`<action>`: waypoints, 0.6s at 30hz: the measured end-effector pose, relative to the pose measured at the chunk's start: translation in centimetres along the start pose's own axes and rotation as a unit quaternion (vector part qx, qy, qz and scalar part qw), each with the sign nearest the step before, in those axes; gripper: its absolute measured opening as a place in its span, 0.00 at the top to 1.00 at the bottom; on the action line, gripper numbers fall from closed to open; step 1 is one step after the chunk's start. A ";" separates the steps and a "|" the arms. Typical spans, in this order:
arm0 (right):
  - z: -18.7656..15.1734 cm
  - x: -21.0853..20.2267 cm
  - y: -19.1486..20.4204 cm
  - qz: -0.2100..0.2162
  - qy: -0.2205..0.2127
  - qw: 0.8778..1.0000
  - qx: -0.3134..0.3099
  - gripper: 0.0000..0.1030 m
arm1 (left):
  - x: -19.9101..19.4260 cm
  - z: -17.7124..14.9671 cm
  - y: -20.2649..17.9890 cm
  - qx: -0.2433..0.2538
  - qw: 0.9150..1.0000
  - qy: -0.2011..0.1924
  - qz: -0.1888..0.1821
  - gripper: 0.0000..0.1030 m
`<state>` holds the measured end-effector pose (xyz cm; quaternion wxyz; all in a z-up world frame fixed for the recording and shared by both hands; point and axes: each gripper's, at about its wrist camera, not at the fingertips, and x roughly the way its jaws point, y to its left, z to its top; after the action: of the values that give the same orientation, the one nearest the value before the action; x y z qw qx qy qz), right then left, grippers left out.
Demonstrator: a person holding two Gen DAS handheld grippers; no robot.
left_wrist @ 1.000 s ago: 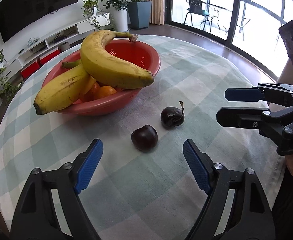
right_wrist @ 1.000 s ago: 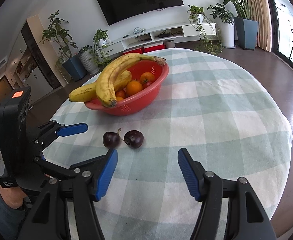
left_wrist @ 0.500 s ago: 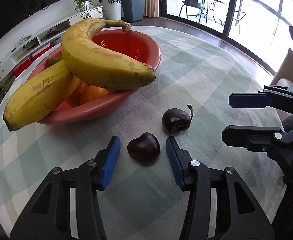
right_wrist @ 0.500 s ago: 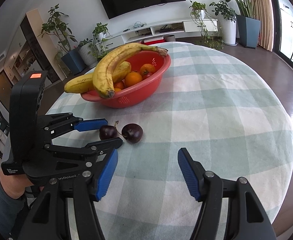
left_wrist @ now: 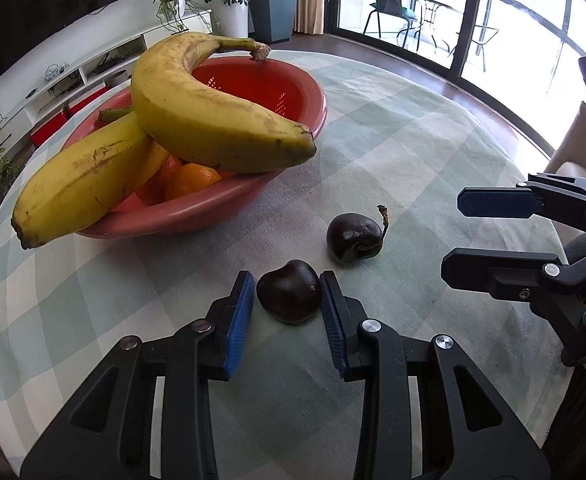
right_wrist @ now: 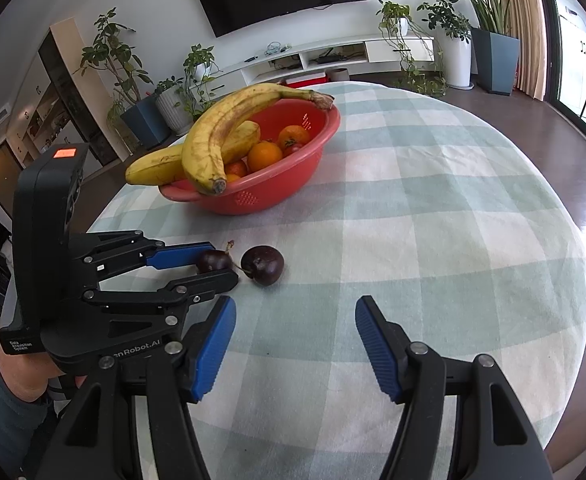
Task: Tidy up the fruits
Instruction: 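Move the left tool to a dark plum and close on it, then hold the plum in the left tool while the right tool grasps the other plum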
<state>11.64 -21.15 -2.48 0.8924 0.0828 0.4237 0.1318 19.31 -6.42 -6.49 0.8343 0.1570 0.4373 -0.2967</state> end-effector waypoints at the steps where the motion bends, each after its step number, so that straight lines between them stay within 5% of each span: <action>1: 0.0 0.0 0.0 0.000 0.000 1.000 0.000 0.36 | 0.0 0.0 0.0 -0.002 1.000 0.000 -0.001 0.69; 18: 0.0 0.1 -0.1 0.003 -0.002 1.000 -0.002 0.36 | -1.9 -1.4 0.7 -0.042 0.999 -0.010 -0.009 0.72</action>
<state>11.74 -21.26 -2.56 0.8929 0.0823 0.4214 0.1357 18.09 -4.47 -5.74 0.8418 0.1151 0.4421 -0.2875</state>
